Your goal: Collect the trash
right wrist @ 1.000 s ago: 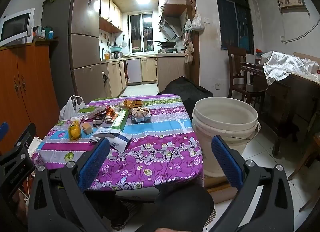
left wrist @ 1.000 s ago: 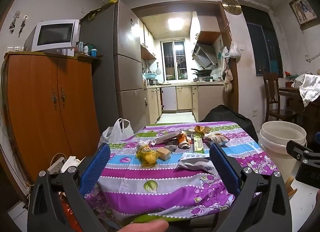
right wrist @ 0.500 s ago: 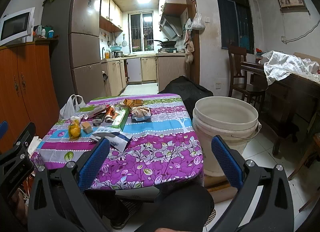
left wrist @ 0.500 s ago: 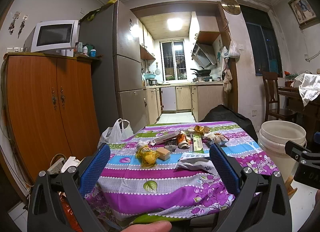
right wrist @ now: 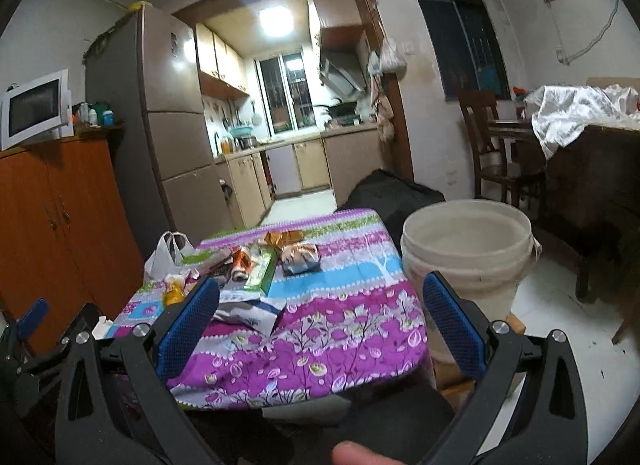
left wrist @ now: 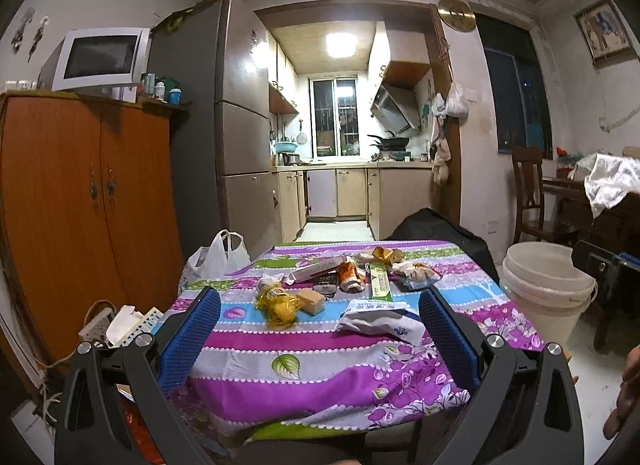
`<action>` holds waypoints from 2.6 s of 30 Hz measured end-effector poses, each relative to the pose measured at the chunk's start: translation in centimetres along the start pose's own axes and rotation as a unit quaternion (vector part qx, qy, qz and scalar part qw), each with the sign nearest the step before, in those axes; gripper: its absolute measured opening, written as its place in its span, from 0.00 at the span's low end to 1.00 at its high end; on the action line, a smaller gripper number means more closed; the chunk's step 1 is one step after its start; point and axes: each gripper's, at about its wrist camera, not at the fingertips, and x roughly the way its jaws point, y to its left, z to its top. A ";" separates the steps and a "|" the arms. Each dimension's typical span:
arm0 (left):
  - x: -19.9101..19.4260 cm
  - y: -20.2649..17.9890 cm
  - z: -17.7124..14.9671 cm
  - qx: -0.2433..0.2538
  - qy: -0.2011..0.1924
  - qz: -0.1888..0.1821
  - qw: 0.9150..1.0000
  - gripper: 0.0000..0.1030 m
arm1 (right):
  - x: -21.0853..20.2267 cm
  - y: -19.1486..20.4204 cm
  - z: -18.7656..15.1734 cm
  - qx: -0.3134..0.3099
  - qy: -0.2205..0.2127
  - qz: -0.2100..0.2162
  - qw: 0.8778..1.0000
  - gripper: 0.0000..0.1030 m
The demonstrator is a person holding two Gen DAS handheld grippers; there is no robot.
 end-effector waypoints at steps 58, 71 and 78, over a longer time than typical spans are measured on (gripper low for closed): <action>33.5 12.4 -3.8 -0.072 0.271 -0.063 0.958 0.96 | 30.3 12.4 -5.5 -0.372 0.381 0.326 0.781 0.46; 38.4 10.4 -6.3 -0.100 0.337 -0.038 0.935 0.80 | 24.5 8.2 -5.3 -0.163 0.342 0.269 0.885 0.34; 37.4 10.9 -7.1 -0.084 0.329 -0.031 0.940 0.47 | 23.4 7.3 -6.0 -0.111 0.331 0.258 0.901 0.34</action>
